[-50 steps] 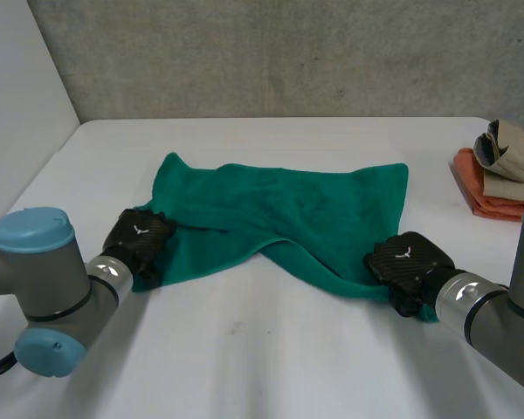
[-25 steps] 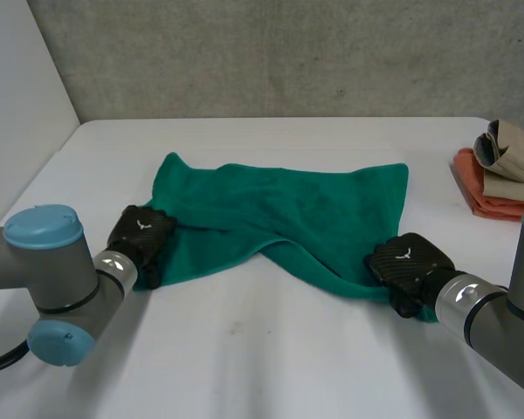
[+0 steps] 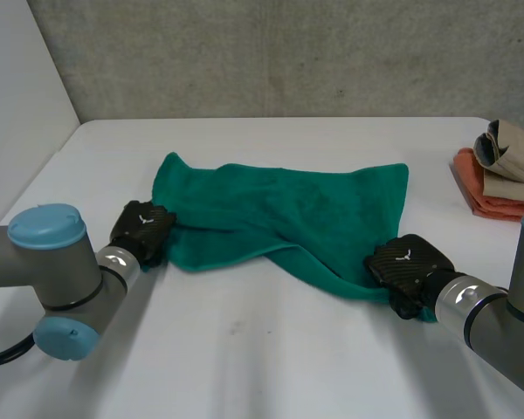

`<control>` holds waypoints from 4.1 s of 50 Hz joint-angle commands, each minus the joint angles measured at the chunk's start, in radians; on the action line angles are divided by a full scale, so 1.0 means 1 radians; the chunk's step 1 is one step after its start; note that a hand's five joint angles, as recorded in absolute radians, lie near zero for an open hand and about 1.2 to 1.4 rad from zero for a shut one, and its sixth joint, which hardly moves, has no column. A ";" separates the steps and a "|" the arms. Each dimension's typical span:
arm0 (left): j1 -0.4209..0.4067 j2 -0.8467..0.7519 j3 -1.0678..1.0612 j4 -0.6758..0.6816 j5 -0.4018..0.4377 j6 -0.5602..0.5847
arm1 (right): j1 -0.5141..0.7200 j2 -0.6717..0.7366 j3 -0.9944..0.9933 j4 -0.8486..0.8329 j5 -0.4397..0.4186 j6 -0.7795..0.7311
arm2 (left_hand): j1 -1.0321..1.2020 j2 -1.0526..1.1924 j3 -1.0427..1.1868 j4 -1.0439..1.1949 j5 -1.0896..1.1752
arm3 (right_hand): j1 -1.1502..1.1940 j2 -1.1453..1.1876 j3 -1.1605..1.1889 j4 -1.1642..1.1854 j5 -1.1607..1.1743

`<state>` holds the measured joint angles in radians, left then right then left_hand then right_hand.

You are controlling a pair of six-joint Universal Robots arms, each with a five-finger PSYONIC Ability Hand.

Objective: Fold the laundry.

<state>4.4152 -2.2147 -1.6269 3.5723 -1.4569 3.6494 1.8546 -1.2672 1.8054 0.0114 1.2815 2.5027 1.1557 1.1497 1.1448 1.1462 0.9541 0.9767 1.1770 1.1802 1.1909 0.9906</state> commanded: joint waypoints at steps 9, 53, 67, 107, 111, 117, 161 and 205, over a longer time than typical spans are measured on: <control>0.013 0.351 -0.166 -0.047 -0.008 -0.018 | -0.012 -0.015 -0.012 0.013 0.007 0.022 | 0.241 0.247 0.251 0.250 0.268 | 0.420 0.219 0.216 0.205 0.231; 0.021 0.437 -0.223 -0.154 -0.008 -0.028 | -0.190 0.134 0.040 -0.120 -0.110 0.578 | 0.241 0.247 0.251 0.250 0.268 | 0.420 0.219 0.216 0.205 0.231; 0.113 0.705 -0.225 -0.542 0.001 0.004 | -0.293 -0.391 0.014 0.194 -0.105 0.003 | 0.241 0.247 0.251 0.250 0.268 | 0.420 0.219 0.216 0.205 0.231; 0.073 0.053 0.191 -0.330 -0.143 0.075 | -0.089 0.290 -0.494 0.124 0.208 -0.228 | 0.241 0.247 0.251 0.250 0.268 | 0.420 0.219 0.216 0.205 0.231; 0.066 -0.005 0.249 -0.297 -0.148 0.075 | -0.077 0.354 -0.577 0.096 0.217 -0.228 | 0.241 0.247 0.251 0.250 0.268 | 0.420 0.219 0.216 0.205 0.231; 0.026 -0.069 0.332 -0.265 -0.171 0.077 | -0.066 0.457 -0.699 0.039 0.260 -0.232 | 0.241 0.247 0.251 0.250 0.268 | 0.420 0.219 0.216 0.205 0.231; -0.056 0.236 -0.028 -0.174 -0.186 0.071 | -0.226 0.149 -0.029 -0.137 0.056 0.007 | -0.981 -0.975 -0.970 -0.972 -0.954 | -0.302 -0.502 -0.506 -0.516 -0.491; -0.023 0.372 -0.110 -0.174 -0.180 0.069 | 0.230 0.034 -0.230 -0.355 -0.068 -0.171 | -0.981 -0.975 -0.970 -0.972 -0.954 | 0.420 0.219 0.216 0.205 0.231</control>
<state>4.3875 -1.8509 -1.7332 3.3978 -1.6363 3.7184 1.8371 -1.3587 1.6746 -0.2977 1.2729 2.2925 0.1877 0.2036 0.2109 0.2051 0.0478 0.9783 1.1774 1.1882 1.1903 0.9889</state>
